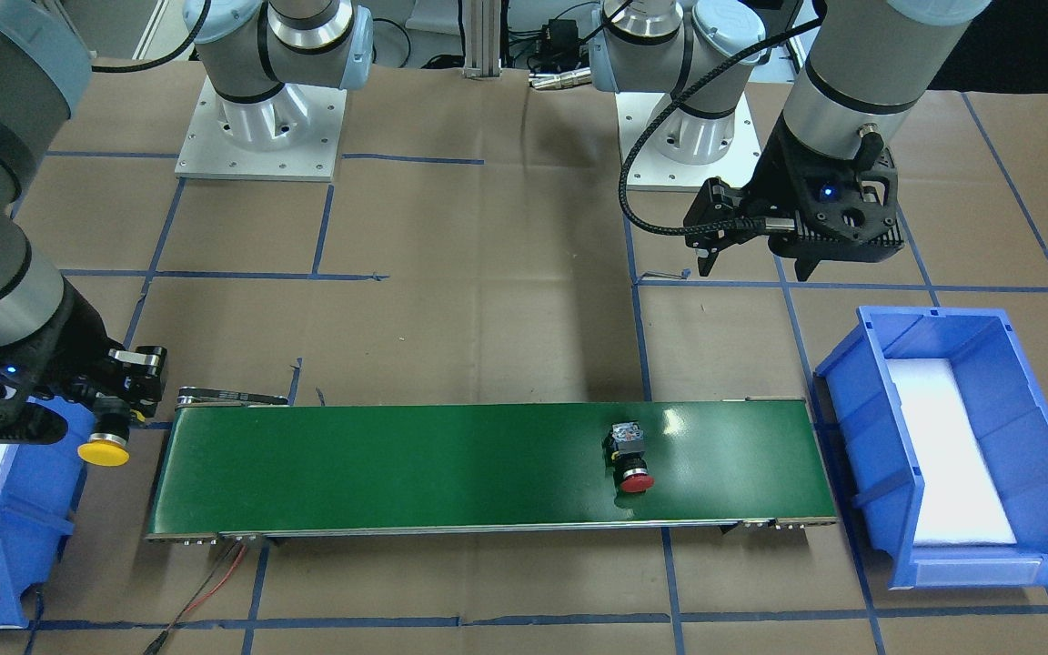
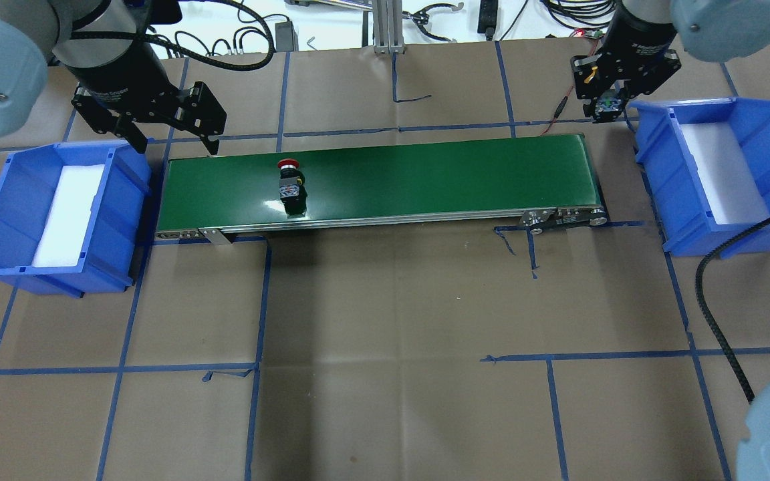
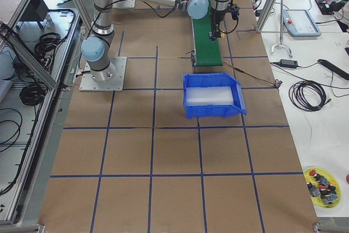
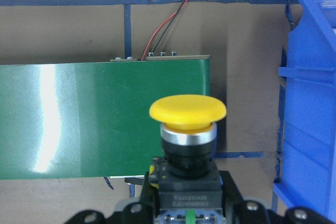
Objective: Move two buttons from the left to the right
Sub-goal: 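Lift the yellow button and carry it into the far blue bin, then lower the yellow button onto the foam, open and raise the right gripper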
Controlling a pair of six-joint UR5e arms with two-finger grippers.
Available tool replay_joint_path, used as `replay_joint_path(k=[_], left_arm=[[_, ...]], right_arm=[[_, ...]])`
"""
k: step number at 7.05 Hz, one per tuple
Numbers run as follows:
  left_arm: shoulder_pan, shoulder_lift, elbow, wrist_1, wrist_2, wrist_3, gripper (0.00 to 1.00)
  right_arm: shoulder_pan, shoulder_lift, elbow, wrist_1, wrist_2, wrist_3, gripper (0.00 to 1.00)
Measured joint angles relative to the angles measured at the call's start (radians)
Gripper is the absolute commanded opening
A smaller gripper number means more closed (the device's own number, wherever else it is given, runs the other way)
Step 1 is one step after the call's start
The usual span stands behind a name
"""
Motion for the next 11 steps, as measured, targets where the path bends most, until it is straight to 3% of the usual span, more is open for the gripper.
replay_joint_path(k=[1, 3, 4, 6, 8, 11], left_arm=[[0.0, 0.0, 0.0, 0.0, 0.0, 0.0, 0.99], [0.0, 0.0, 0.0, 0.0, 0.0, 0.0, 0.99], [0.0, 0.0, 0.001, 0.0, 0.0, 0.0, 0.99], [0.0, 0.0, 0.001, 0.0, 0.0, 0.0, 0.99], [0.0, 0.0, 0.002, 0.0, 0.0, 0.0, 0.99], [0.0, 0.0, 0.002, 0.0, 0.0, 0.0, 0.99]], right_arm=[[-0.064, -0.02, 0.019, -0.004, 0.003, -0.077, 0.03], [-0.339, -0.073, 0.099, -0.084, 0.015, -0.448, 0.03], [-0.392, -0.071, 0.111, -0.121, 0.016, -0.538, 0.04], [-0.432, -0.071, 0.181, -0.22, 0.028, -0.583, 0.04], [-0.453, -0.064, 0.319, -0.4, 0.055, -0.591, 0.04], [-0.457, 0.004, 0.395, -0.474, 0.06, -0.602, 0.04]])
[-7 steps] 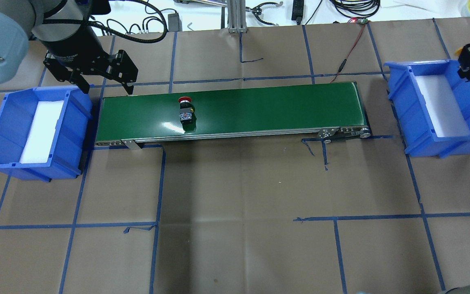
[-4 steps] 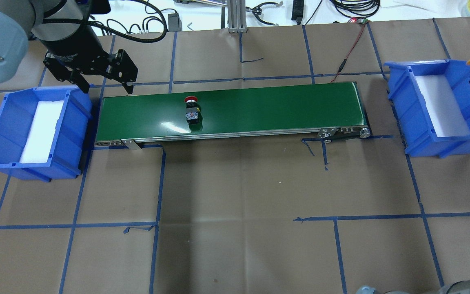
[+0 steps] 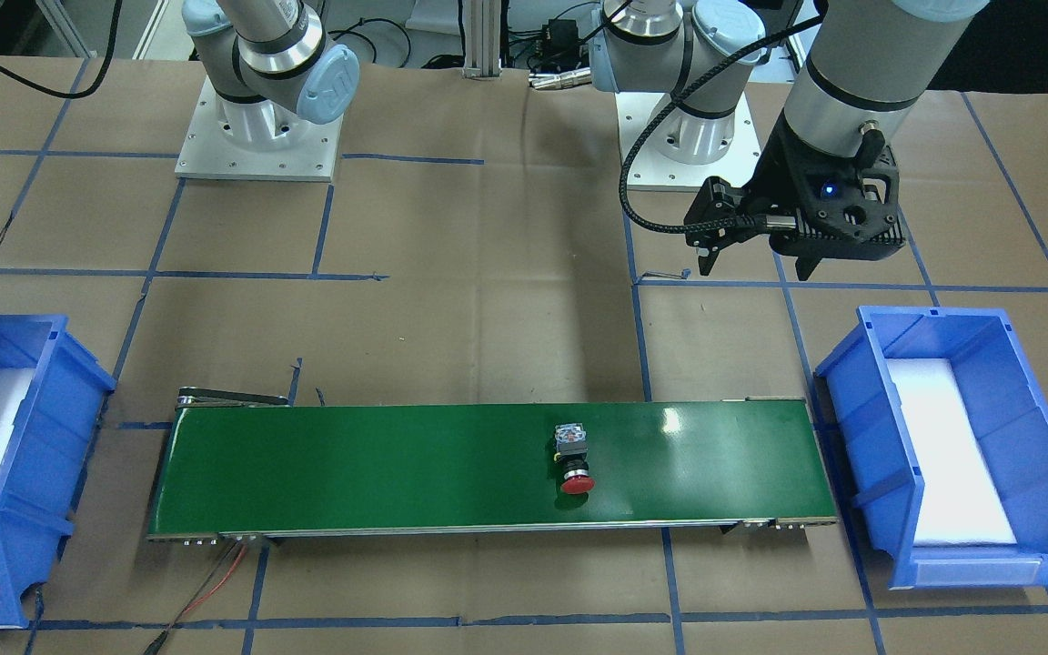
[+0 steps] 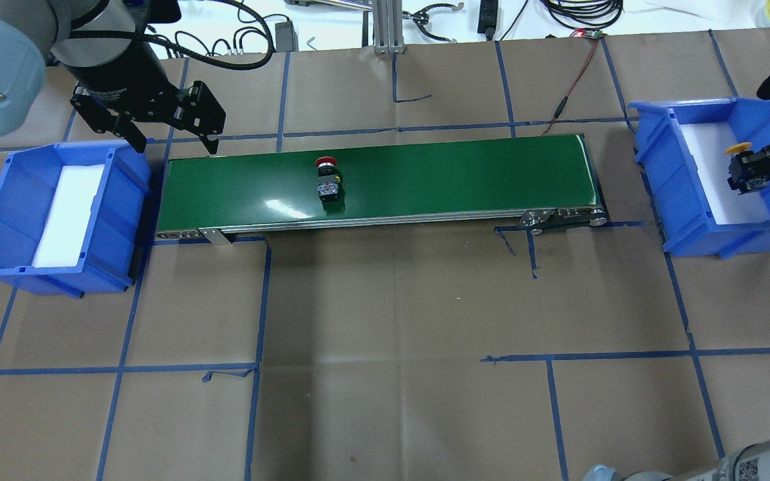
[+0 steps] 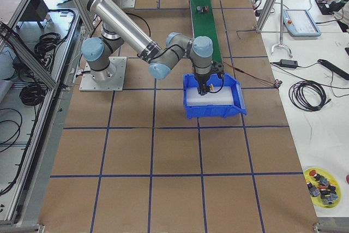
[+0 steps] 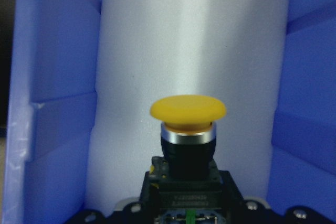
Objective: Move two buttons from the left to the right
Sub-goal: 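Lower the yellow button onto the foam, open and raise the right gripper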
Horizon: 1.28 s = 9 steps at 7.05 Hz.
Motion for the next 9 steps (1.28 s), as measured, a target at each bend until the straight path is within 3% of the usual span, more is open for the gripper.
replay_joint_path(k=[4, 5, 6, 7, 8, 9], left_arm=[[0.0, 0.0, 0.0, 0.0, 0.0, 0.0, 0.99], [0.0, 0.001, 0.0, 0.0, 0.0, 0.0, 0.99], [0.0, 0.001, 0.0, 0.0, 0.0, 0.0, 0.99], [0.0, 0.001, 0.0, 0.0, 0.0, -0.001, 0.99], [0.0, 0.001, -0.001, 0.0, 0.0, 0.0, 0.99], [0.0, 0.001, -0.002, 0.0, 0.0, 0.0, 0.99]], right_arm=[[0.0, 0.07, 0.005, -0.002, -0.007, 0.01, 0.08], [0.0, 0.076, 0.007, -0.001, -0.012, 0.021, 0.22], [0.0, 0.079, 0.008, -0.001, -0.016, 0.027, 0.53], [0.0, 0.08, 0.008, -0.002, -0.017, 0.028, 0.75], [0.0, 0.08, 0.008, -0.004, -0.016, 0.028, 0.9], [0.0, 0.08, 0.007, -0.005, -0.01, 0.031, 0.91]])
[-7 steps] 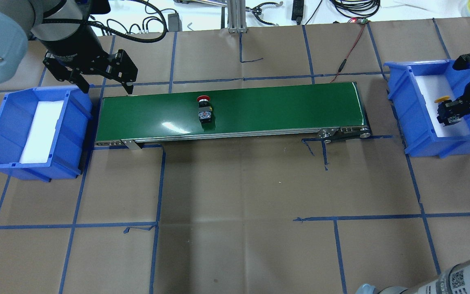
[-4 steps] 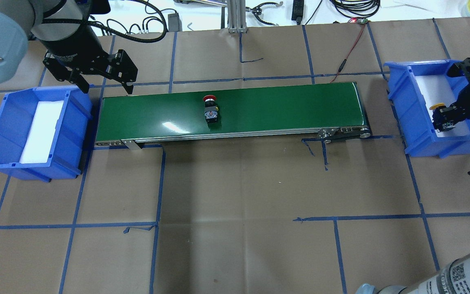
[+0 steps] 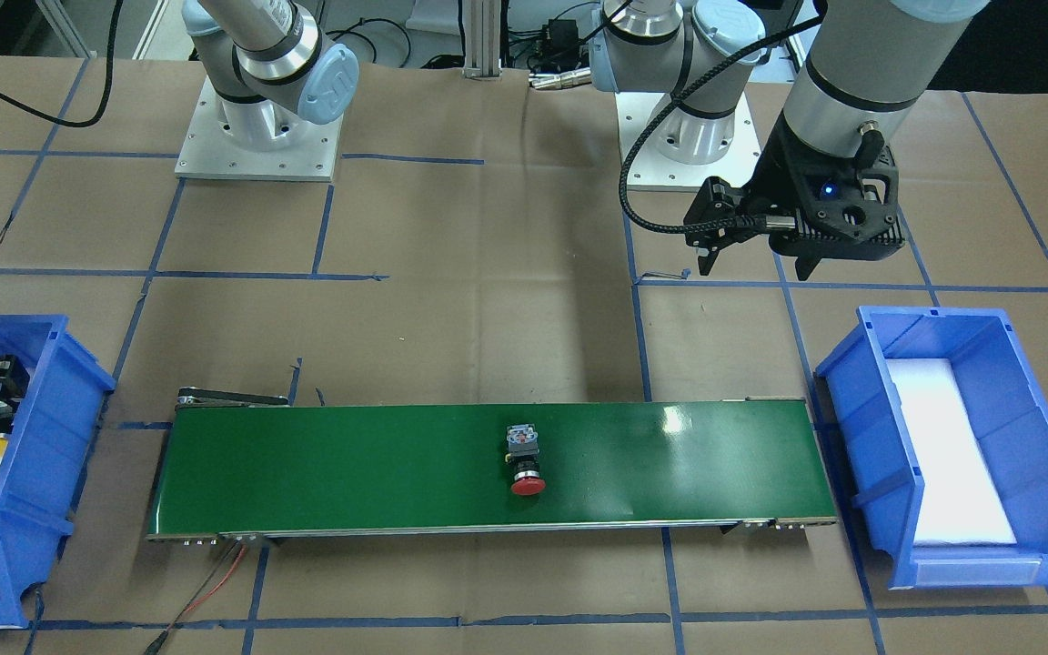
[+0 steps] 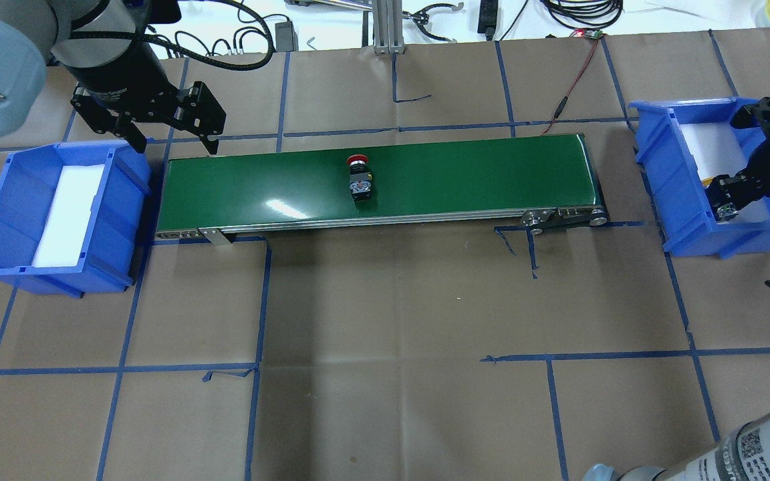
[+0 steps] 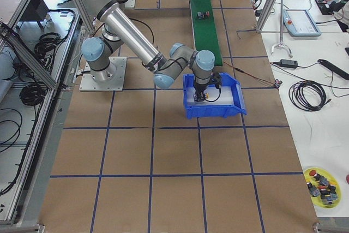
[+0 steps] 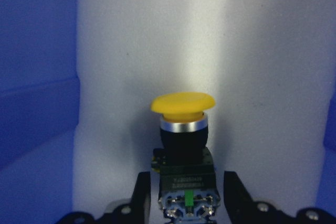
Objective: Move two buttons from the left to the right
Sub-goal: 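Lower the yellow button onto the foam, open and raise the right gripper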
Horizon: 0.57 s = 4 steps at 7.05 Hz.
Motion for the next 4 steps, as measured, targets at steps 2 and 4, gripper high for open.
replay_joint_path(k=[2, 4], left_arm=[[0.0, 0.0, -0.001, 0.0, 0.0, 0.0, 0.99], [0.0, 0.001, -0.001, 0.0, 0.0, 0.0, 0.99]], right_arm=[[0.001, -0.01, -0.01, 0.0, 0.007, 0.003, 0.99], [0.005, -0.067, -0.04, 0.013, 0.007, 0.016, 1.0]])
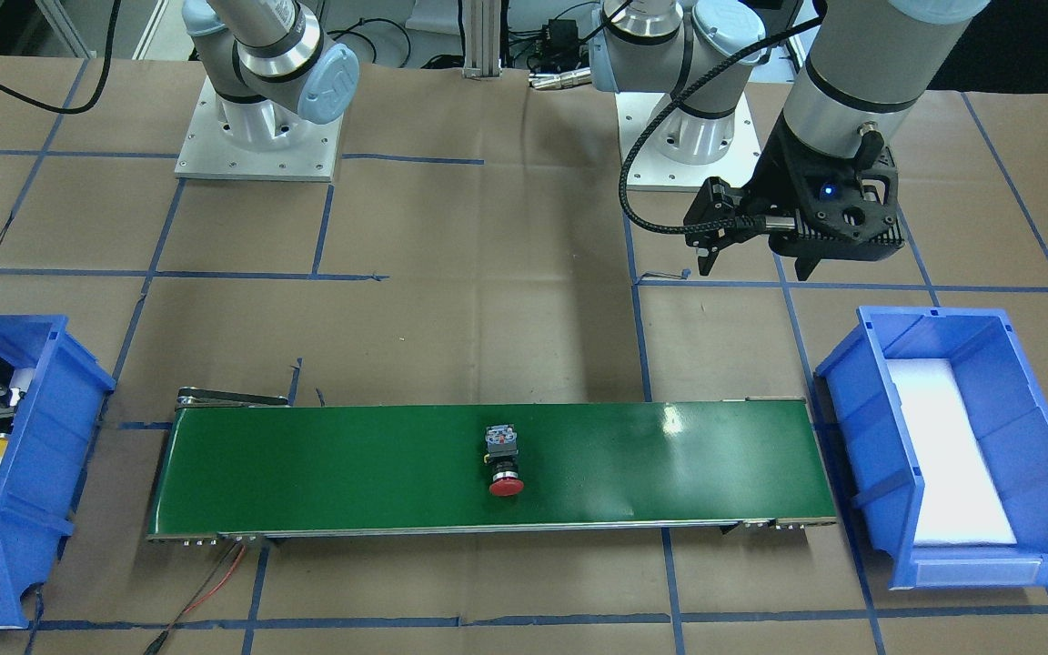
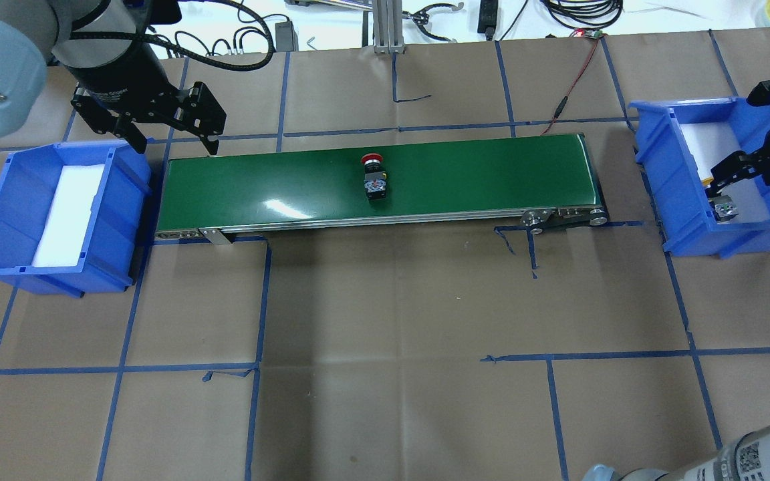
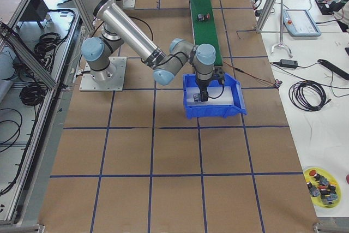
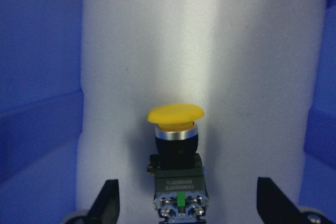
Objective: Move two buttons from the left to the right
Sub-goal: 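Lower the yellow button onto the foam, open and raise the right gripper, then move the right gripper back over the belt above the red button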
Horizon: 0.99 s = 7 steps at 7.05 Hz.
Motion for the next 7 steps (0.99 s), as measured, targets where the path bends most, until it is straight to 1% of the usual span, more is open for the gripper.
replay_joint_path(k=[1, 2, 3, 5, 6, 7], left_arm=[[0.0, 0.001, 0.0, 0.0, 0.0, 0.0, 0.99], [-0.001, 0.002, 0.0, 0.0, 0.0, -0.001, 0.99], [-0.001, 0.003, 0.0, 0.0, 0.0, 0.0, 0.99], [0.0, 0.004, 0.0, 0.0, 0.0, 0.0, 0.99], [0.0, 0.005, 0.0, 0.0, 0.0, 0.0, 0.99], [0.0, 0.005, -0.001, 0.0, 0.0, -0.001, 0.99]], right_arm=[[0.002, -0.036, -0.017, 0.016, 0.0, 0.009, 1.0], [0.009, -0.07, -0.048, 0.061, 0.001, 0.023, 1.0], [0.035, -0.098, -0.101, 0.132, 0.001, 0.054, 1.0], [0.164, -0.136, -0.242, 0.315, -0.001, 0.228, 1.0], [0.249, -0.152, -0.288, 0.395, -0.002, 0.358, 1.0], [0.331, -0.16, -0.306, 0.444, -0.001, 0.473, 1.0]])
